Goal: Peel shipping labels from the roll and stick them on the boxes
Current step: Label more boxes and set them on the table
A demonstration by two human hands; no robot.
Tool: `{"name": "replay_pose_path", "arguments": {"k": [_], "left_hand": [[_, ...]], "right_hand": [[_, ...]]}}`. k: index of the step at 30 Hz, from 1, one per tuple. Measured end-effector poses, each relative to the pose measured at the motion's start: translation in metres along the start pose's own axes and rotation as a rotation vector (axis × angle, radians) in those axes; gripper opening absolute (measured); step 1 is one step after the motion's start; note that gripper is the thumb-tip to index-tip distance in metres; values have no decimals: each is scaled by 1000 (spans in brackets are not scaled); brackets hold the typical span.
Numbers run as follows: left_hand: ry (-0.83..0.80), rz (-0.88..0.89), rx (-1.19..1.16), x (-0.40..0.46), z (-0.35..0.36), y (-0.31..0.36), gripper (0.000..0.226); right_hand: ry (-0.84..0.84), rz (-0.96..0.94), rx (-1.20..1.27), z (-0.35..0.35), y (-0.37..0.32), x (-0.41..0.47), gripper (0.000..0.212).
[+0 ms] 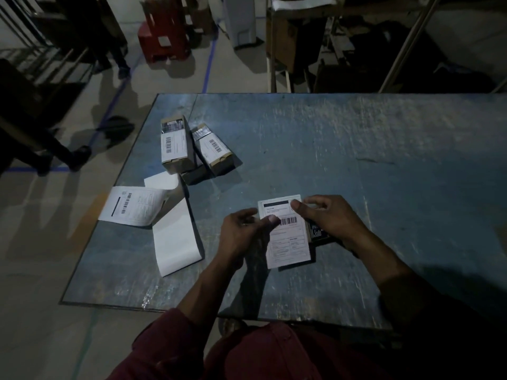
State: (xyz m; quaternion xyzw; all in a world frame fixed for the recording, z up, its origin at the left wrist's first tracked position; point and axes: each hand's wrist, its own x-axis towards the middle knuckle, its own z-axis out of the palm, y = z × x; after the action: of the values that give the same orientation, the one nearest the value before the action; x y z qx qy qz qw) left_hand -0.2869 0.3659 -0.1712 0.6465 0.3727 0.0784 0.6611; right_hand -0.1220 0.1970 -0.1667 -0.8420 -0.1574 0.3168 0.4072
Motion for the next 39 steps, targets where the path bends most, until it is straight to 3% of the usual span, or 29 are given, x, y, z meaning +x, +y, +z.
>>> {"name": "replay_pose_path", "arguments": {"k": [2,5,8,12,16,21,27,33,39], "left_hand": [[-13,69,17,-2,-4,6,37],[-50,151,20,-4,-16,21,24],[-118,205,14,-6,-24,35,25],[-111,233,-49,-2,-31,40,33],[-93,146,-96,-7,-22,49,48],[-74,83,-223,-10,-13,52,32],[69,86,-213,-9,-12,49,32],[98,153,-274,-15,-9,52,13],[120,210,-193,-19,-10,51,32]], "right_hand": [[-33,-25,51,-7,-3,-1,94],[-169,-44,66,-20,-9,-5,104],[-227,-139,-202,-30,-22,-4,122],[-221,-243,-143,-41,-40,-10,73],[-156,-297,-92,-35,-49,-16,72],[-129,-352,-124,-28,-56,-13,75],[-168,-316,-121,-25,-73,-17,52],[-101,-233,-150,-14,-91,-22,59],[-36,-216,-162,-8,-87,-26,46]]}}
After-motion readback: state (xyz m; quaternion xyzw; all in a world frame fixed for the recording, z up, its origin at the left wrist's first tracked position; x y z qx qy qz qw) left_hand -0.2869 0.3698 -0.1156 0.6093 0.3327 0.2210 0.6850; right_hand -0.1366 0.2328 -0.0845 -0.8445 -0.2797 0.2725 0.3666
